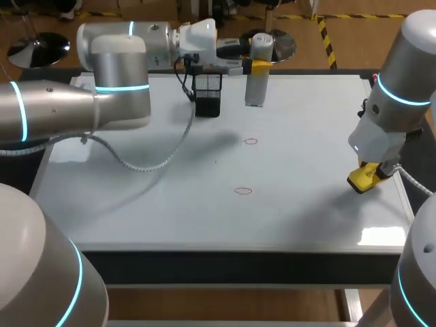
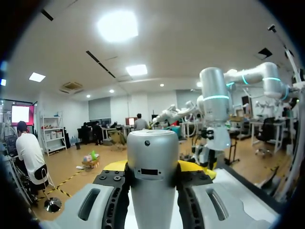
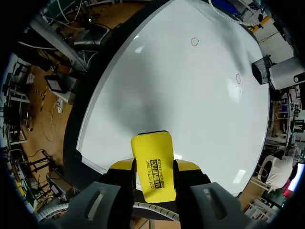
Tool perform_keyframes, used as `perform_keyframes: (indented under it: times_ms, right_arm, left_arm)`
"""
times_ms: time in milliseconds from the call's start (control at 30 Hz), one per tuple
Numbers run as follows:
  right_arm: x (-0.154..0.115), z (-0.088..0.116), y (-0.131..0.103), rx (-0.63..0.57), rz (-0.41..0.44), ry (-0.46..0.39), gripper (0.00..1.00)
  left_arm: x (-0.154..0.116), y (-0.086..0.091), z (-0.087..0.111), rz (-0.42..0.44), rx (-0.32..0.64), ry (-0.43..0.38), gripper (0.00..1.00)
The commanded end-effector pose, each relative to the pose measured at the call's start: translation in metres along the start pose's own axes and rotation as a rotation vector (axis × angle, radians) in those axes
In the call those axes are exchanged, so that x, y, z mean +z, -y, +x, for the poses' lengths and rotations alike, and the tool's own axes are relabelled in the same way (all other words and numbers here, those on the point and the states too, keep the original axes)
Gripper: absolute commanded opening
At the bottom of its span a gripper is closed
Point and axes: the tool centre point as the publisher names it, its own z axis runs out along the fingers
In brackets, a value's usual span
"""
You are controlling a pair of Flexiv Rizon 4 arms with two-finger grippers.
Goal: Pick up the inspection probe, press it on each red-marked spot on the whiteboard one by one, put down the probe, pick up the eraser, and wipe off all the red marks.
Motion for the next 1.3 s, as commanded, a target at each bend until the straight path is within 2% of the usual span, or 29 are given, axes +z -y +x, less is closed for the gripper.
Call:
perform_keyframes:
  times_ms: [33, 233, 667, 967, 1300]
  right_arm:
    - [0.000, 0.000, 0.001, -0.001, 0.001, -0.002, 0.00]
    - [0.000, 0.000, 0.001, -0.001, 0.001, -0.002, 0.00]
    - [0.000, 0.000, 0.001, -0.001, 0.001, -0.002, 0.00]
    - [0.000, 0.000, 0.001, -0.001, 0.001, -0.002, 0.00]
    - [0.000, 0.000, 0.001, -0.001, 0.001, -0.002, 0.00]
  left_arm:
    - [0.008, 0.004, -0.018, 0.005, -0.008, -0.004, 0.00]
    - [0.010, 0.008, -0.048, 0.000, -0.011, 0.005, 0.00]
    - [0.009, 0.005, -0.091, -0.011, -0.010, 0.019, 0.00]
    - [0.008, -0.008, -0.107, -0.019, -0.029, 0.033, 0.00]
    - [0.007, -0.009, -0.108, -0.019, -0.031, 0.032, 0.00]
